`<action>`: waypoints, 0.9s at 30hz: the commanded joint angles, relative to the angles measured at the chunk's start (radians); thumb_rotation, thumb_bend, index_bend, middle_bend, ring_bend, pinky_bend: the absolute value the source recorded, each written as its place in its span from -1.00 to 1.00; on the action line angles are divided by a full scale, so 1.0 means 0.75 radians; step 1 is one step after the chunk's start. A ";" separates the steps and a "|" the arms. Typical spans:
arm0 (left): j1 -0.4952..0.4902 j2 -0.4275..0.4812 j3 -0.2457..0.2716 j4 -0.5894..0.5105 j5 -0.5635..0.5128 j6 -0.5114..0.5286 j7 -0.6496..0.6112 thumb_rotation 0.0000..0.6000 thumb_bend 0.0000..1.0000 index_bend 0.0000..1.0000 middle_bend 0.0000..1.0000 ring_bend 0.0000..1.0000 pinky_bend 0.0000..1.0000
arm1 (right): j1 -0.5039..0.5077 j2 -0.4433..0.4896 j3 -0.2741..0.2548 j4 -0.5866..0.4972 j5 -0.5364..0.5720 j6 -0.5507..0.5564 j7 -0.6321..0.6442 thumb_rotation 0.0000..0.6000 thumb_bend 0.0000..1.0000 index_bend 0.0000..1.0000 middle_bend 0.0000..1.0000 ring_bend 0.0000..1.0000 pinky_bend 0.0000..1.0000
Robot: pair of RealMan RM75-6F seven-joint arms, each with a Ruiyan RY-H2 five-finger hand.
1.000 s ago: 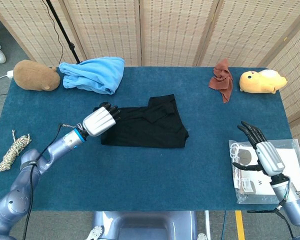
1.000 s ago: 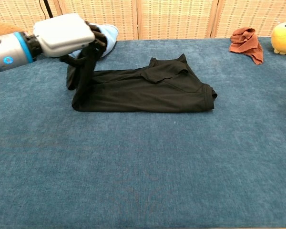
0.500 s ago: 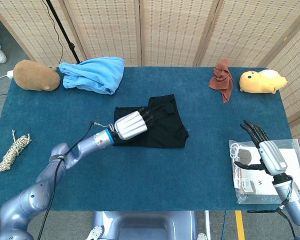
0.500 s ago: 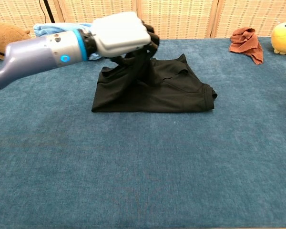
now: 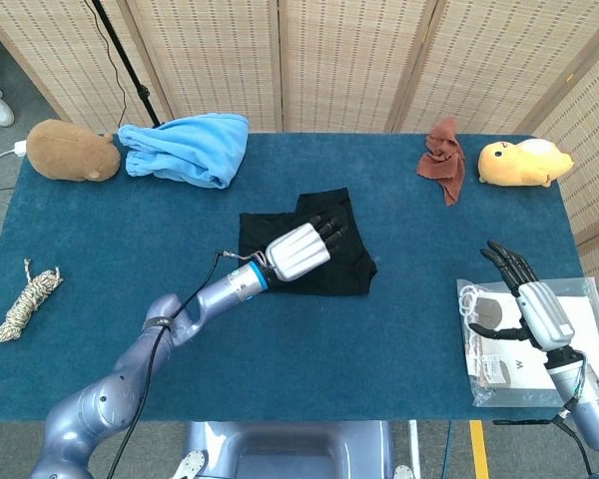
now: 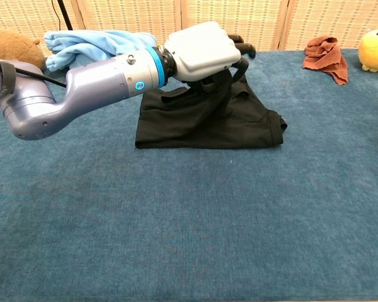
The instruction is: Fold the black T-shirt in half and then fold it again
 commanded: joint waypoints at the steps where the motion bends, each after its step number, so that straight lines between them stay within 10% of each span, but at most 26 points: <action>1: 0.003 -0.013 -0.038 -0.009 -0.035 0.034 -0.019 1.00 -0.64 -1.00 -1.00 -1.00 -0.53 | 0.001 -0.002 -0.002 -0.003 -0.003 -0.001 -0.006 1.00 -1.00 -1.00 -1.00 -1.00 -1.00; 9: 0.056 0.048 -0.038 -0.057 -0.042 0.141 -0.109 1.00 -0.70 -1.00 -1.00 -1.00 -0.54 | 0.005 -0.005 -0.007 -0.015 -0.012 -0.008 -0.026 1.00 -1.00 -1.00 -1.00 -1.00 -1.00; 27: 0.509 0.285 0.252 0.000 0.142 0.415 -0.514 1.00 -0.63 -0.77 -0.95 -0.83 -0.39 | 0.022 -0.018 -0.022 -0.039 -0.030 -0.034 -0.074 1.00 -1.00 -1.00 -1.00 -1.00 -1.00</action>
